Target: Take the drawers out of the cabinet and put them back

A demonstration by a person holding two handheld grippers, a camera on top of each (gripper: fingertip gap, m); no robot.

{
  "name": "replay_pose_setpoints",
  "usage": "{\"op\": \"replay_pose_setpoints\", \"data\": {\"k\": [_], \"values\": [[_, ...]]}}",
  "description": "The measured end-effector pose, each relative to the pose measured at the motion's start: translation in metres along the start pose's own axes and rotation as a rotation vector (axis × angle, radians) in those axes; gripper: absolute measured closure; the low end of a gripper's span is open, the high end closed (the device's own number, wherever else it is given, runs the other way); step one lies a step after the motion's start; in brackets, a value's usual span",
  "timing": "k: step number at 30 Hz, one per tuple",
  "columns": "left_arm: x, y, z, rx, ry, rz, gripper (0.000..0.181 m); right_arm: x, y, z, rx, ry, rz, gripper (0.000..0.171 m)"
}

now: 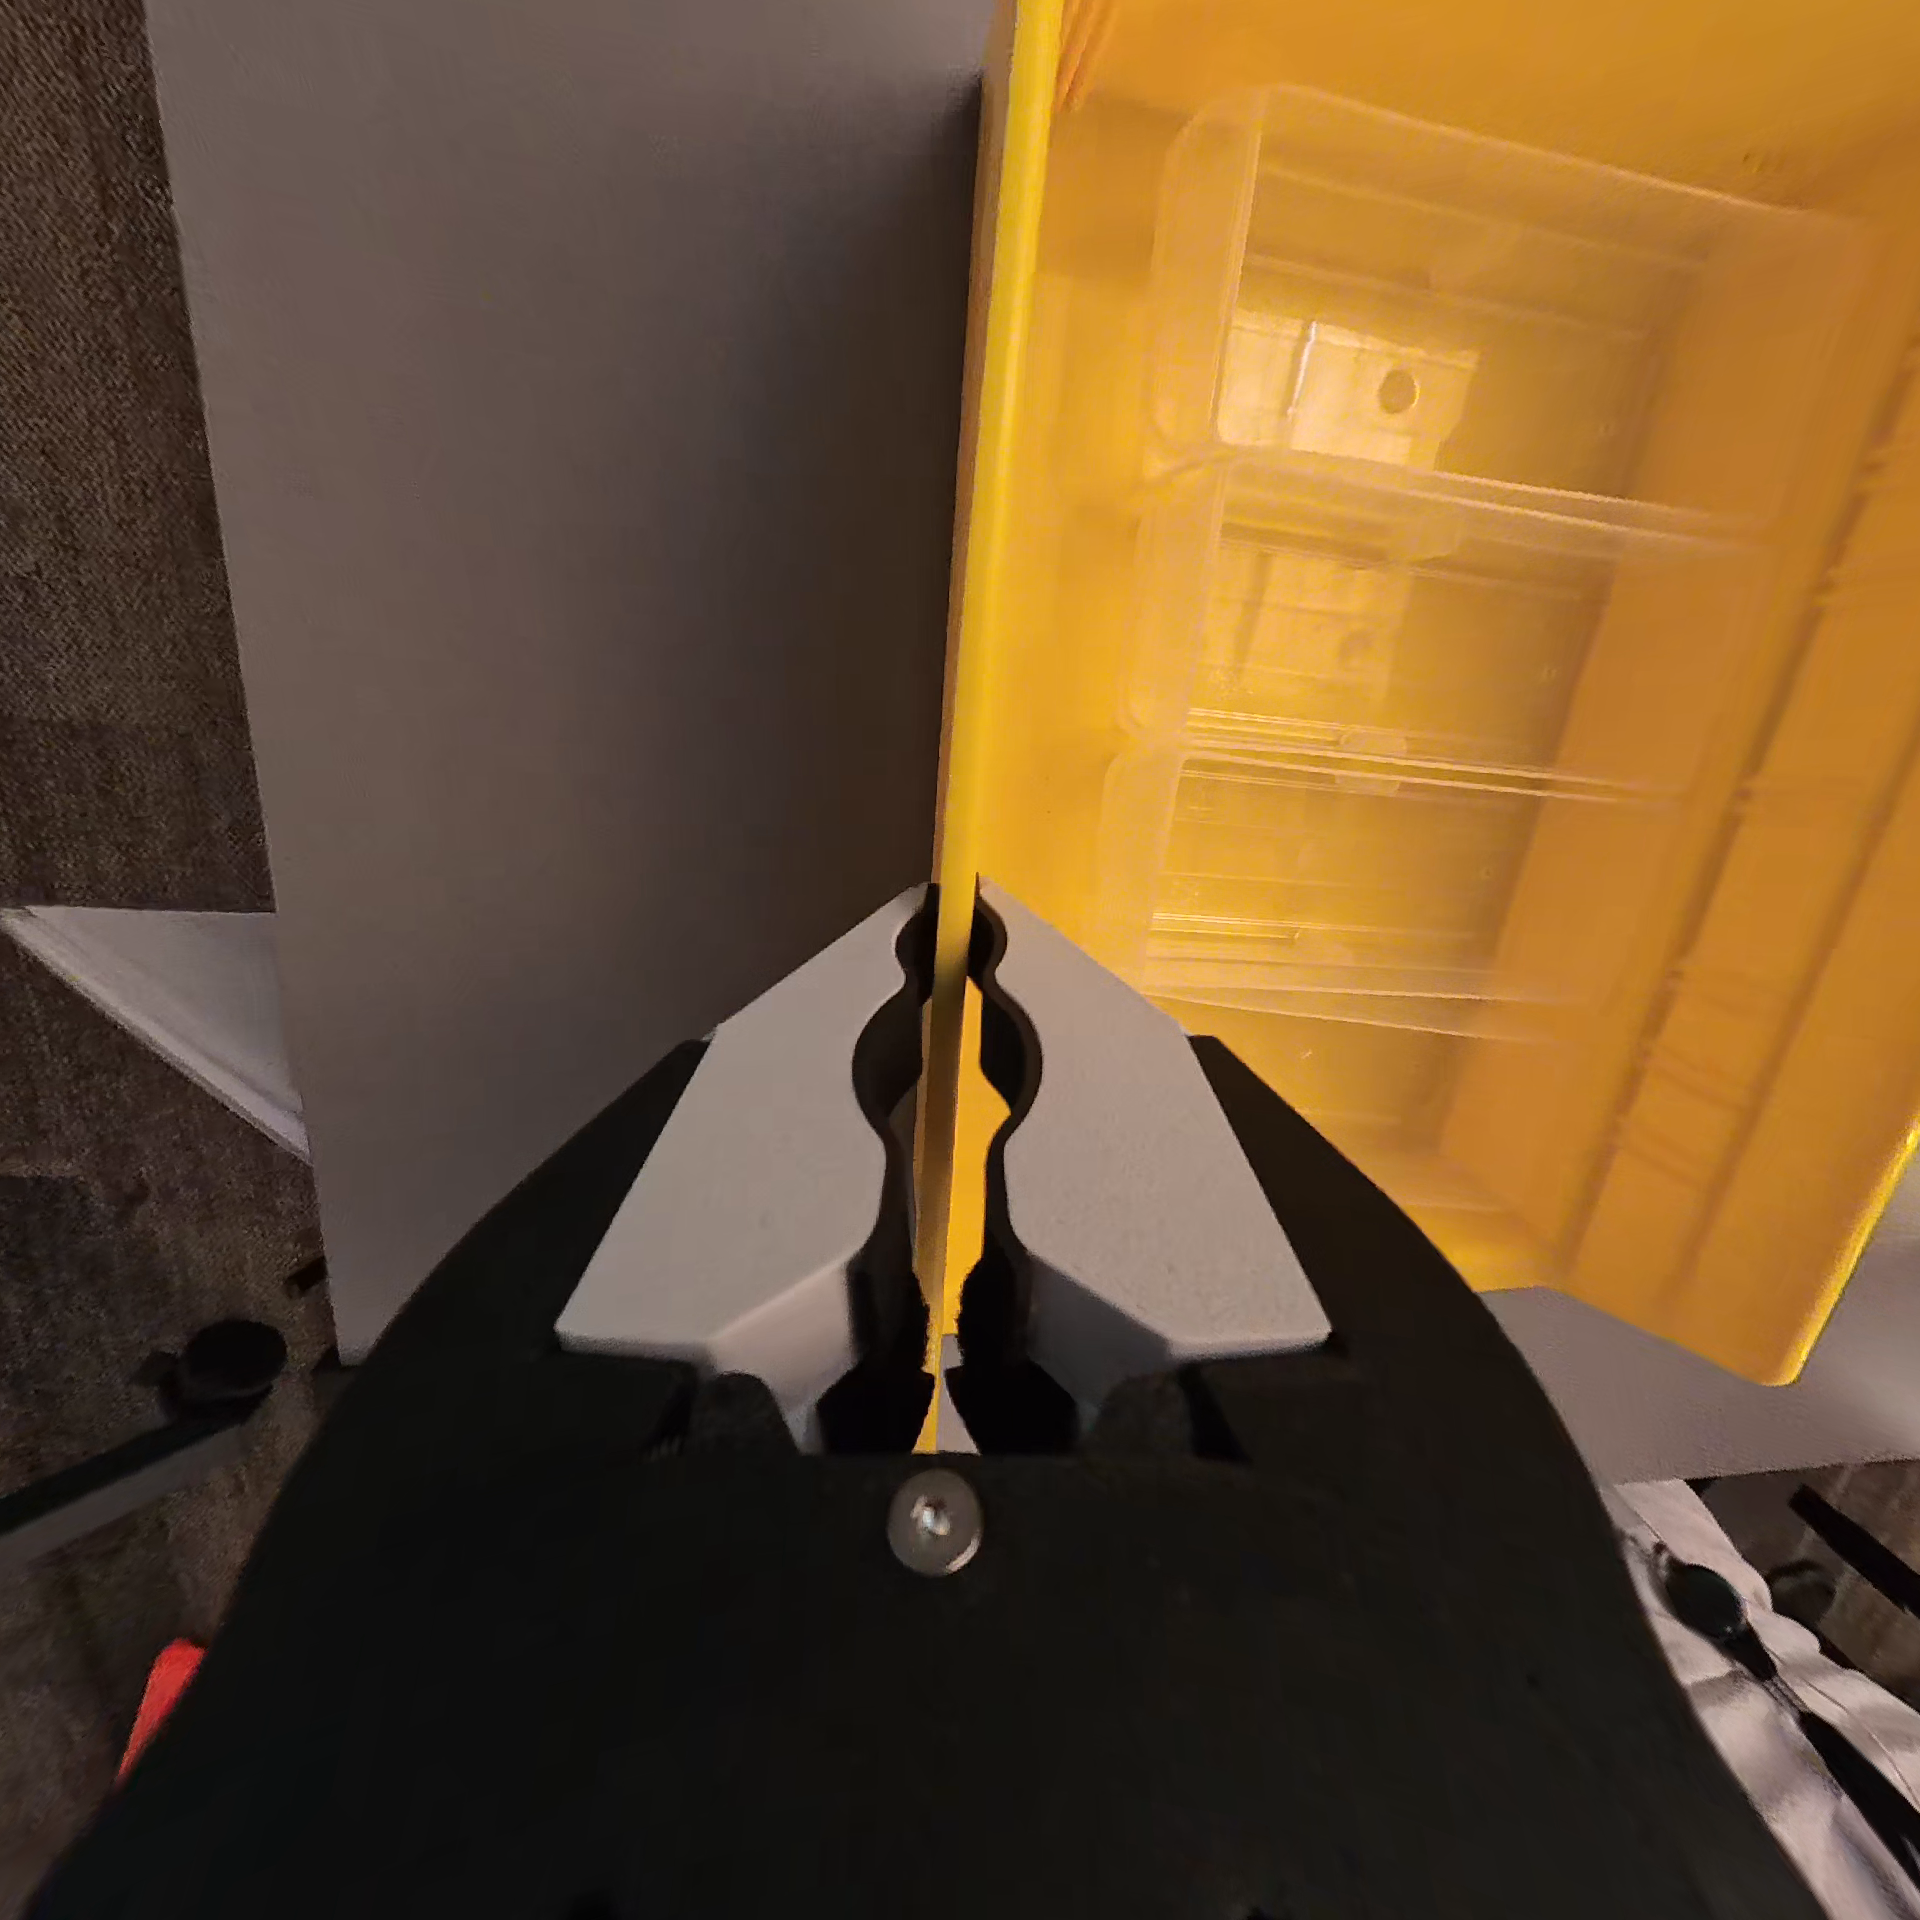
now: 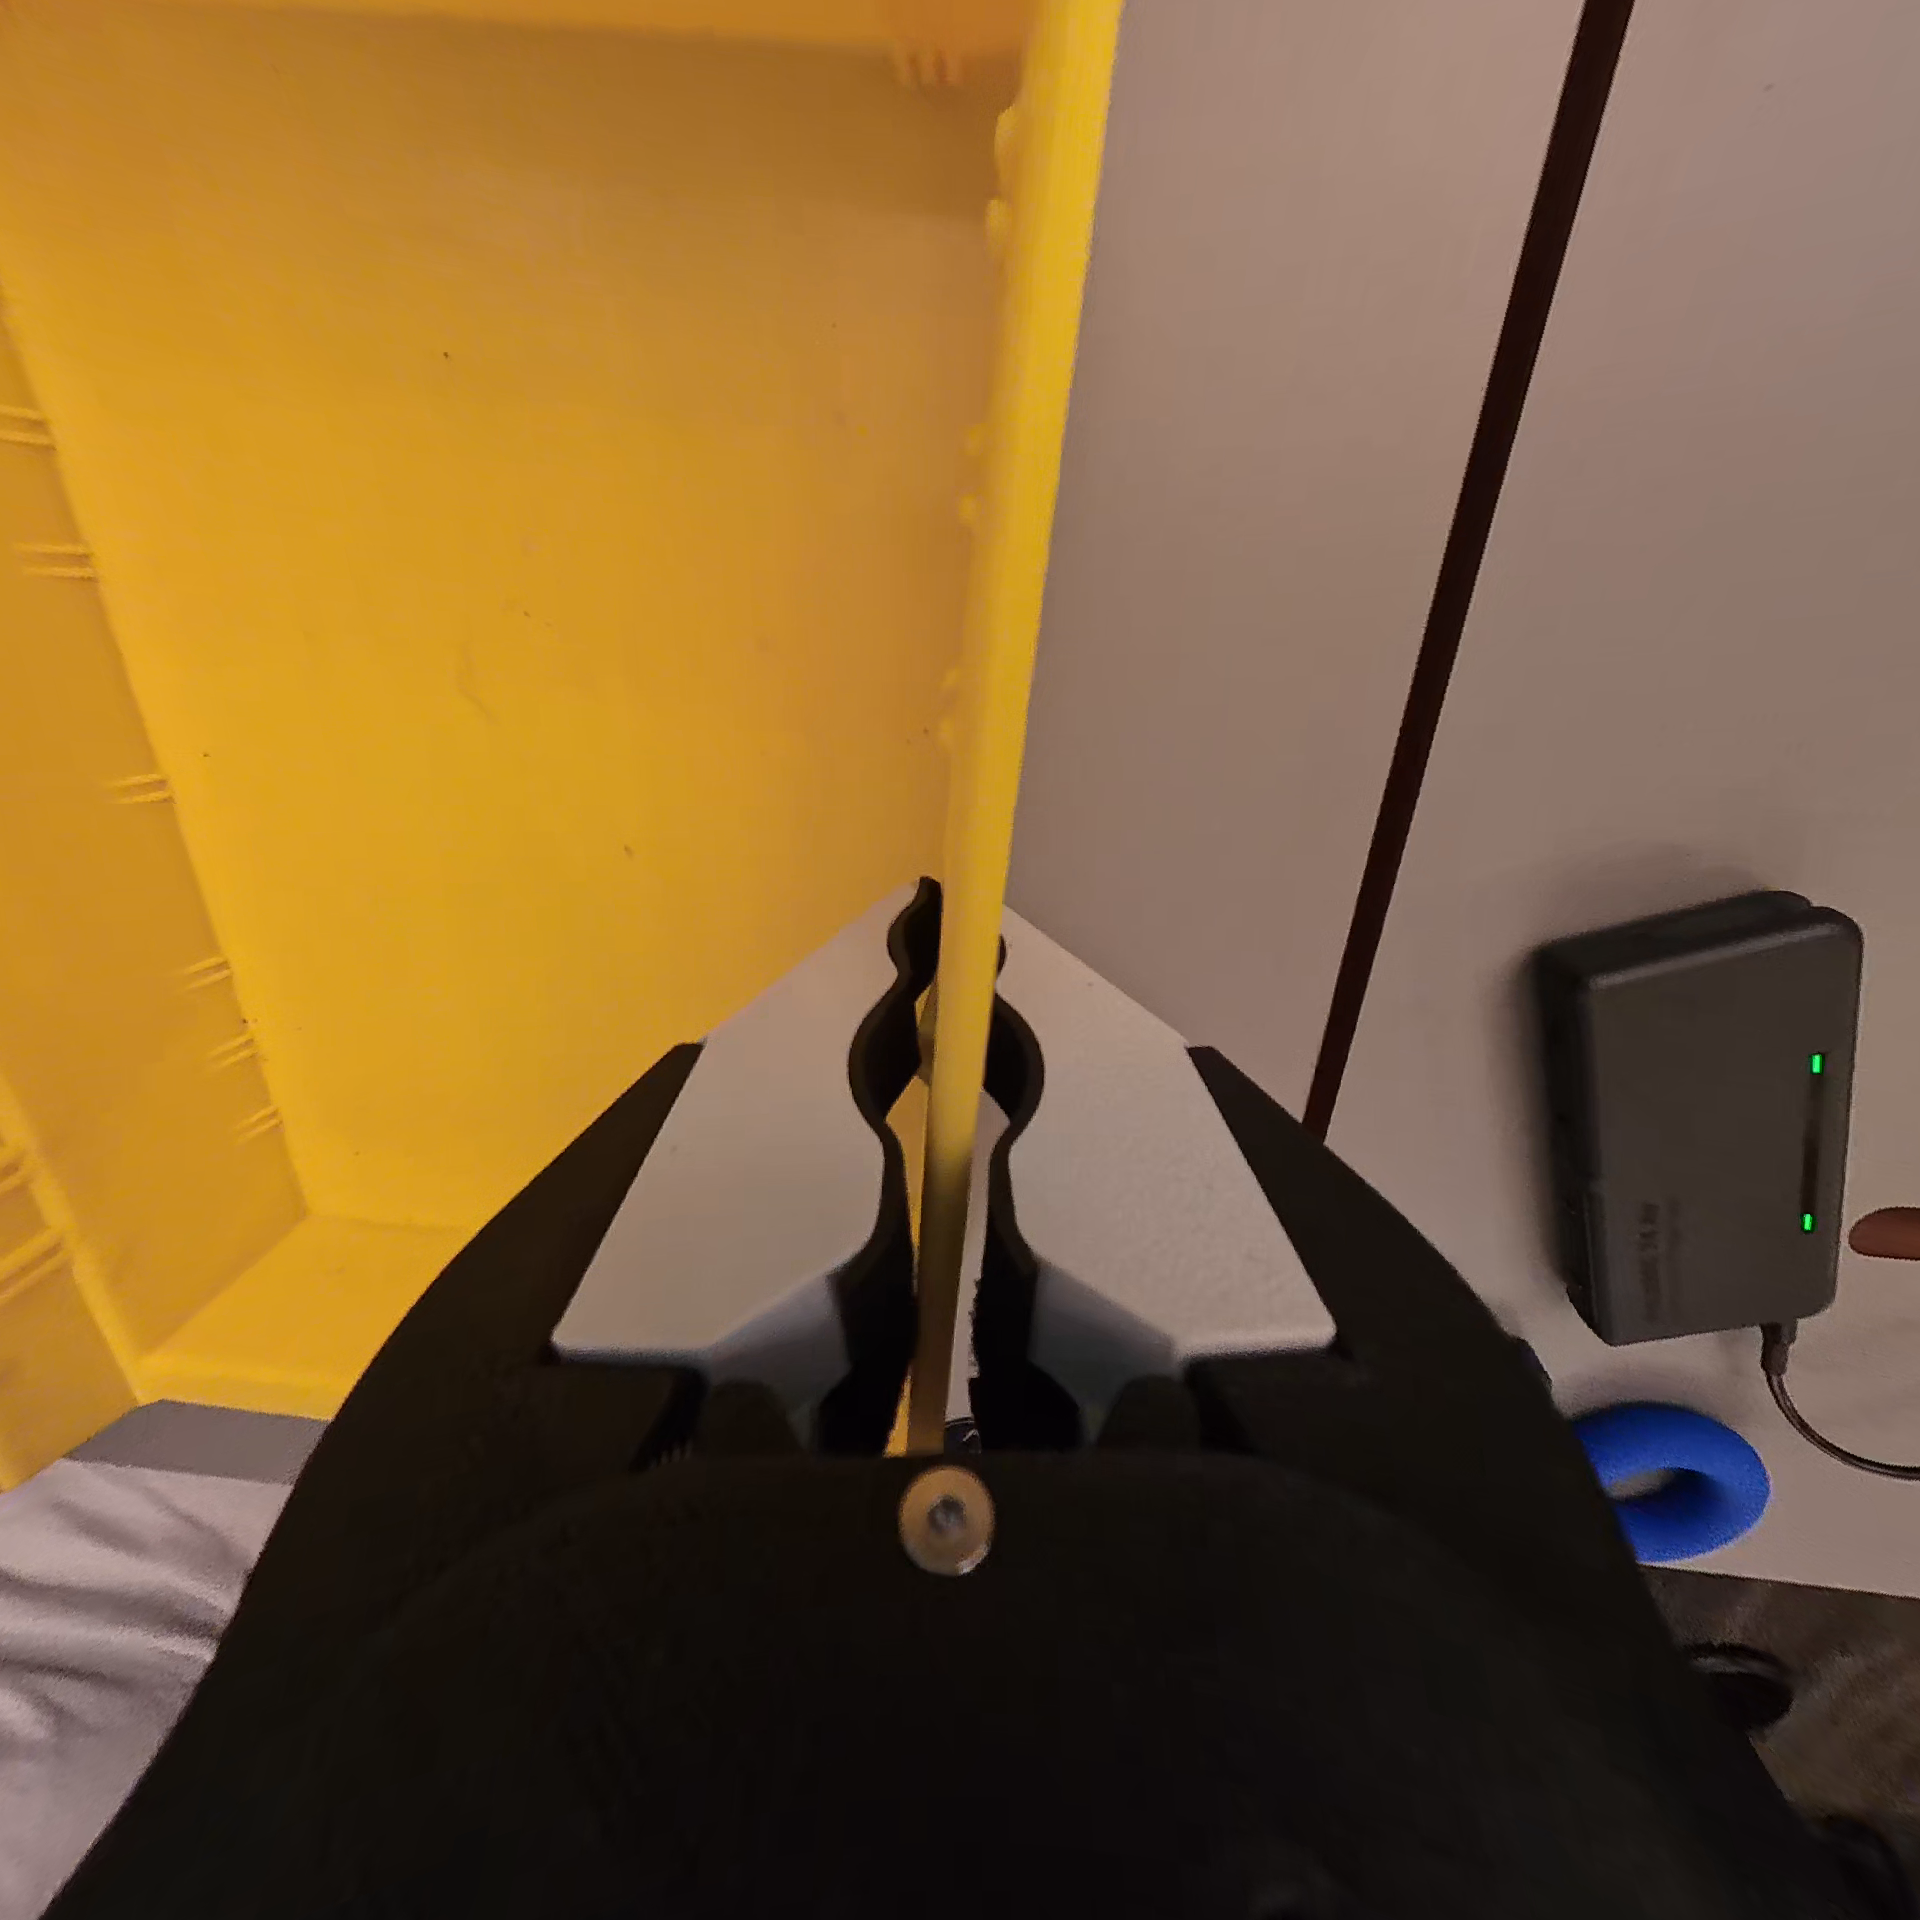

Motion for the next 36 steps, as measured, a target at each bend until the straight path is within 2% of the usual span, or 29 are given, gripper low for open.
{"op": "replay_pose_setpoints", "data": {"k": [9, 10, 11, 12, 14, 17, 20, 22, 24, 27, 30, 33, 36], "values": [[0.001, -0.003, -0.001, 0.054, 0.043, 0.036, 0.18, -0.001, -0.005, 0.002, 0.03, 0.039, 0.004, 0.169], [0.001, -0.004, -0.002, 0.067, 0.056, 0.036, 0.181, -0.002, -0.005, 0.002, 0.038, 0.06, 0.013, 0.167], [0.001, -0.005, -0.003, 0.076, 0.071, 0.034, 0.181, -0.004, -0.004, 0.002, 0.039, 0.076, 0.045, 0.158], [0.001, -0.006, -0.004, 0.082, 0.084, 0.034, 0.181, -0.01, -0.001, 0.002, 0.035, 0.096, 0.11, 0.148], [0.0, -0.006, -0.004, 0.106, 0.109, 0.037, 0.18, -0.031, 0.0, -0.002, 0.031, 0.176, 0.259, 0.139], [-0.018, -0.004, -0.009, 0.168, 0.272, -0.006, 0.169, -0.088, -0.017, -0.014, 0.016, 0.425, 0.604, 0.129], [-0.054, 0.013, -0.01, 0.272, 0.553, -0.066, 0.157, -0.137, -0.08, -0.029, -0.078, 0.702, 0.87, 0.126], [-0.079, 0.04, -0.001, 0.37, 0.748, -0.069, 0.15, -0.155, -0.137, -0.046, -0.175, 0.878, 0.992, 0.1], [-0.1, 0.076, 0.015, 0.472, 0.899, -0.062, 0.142, -0.163, -0.196, -0.064, -0.273, 1.049, 1.058, 0.093], [-0.112, 0.138, 0.046, 0.626, 1.014, -0.088, 0.133, -0.153, -0.274, -0.095, -0.378, 1.175, 0.906, 0.087], [-0.101, 0.196, 0.077, 0.777, 0.974, -0.17, 0.121, -0.146, -0.334, -0.117, -0.458, 1.224, 0.792, 0.076], [-0.091, 0.246, 0.103, 0.877, 0.976, -0.238, 0.112, -0.148, -0.378, -0.128, -0.476, 1.278, 0.753, 0.075], [-0.093, 0.287, 0.12, 0.917, 1.037, -0.203, 0.115, -0.151, -0.406, -0.137, -0.482, 1.317, 0.729, 0.081]]}}
Point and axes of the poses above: each gripper's, where its closed fingertips meet, x out along the fingers, z out of its underside, y = z × x across the jaws, the point moved 7 cm from there along -x, back along the fingers, and after that the axes turned 14 degrees about -x, right-handed, at the moved point
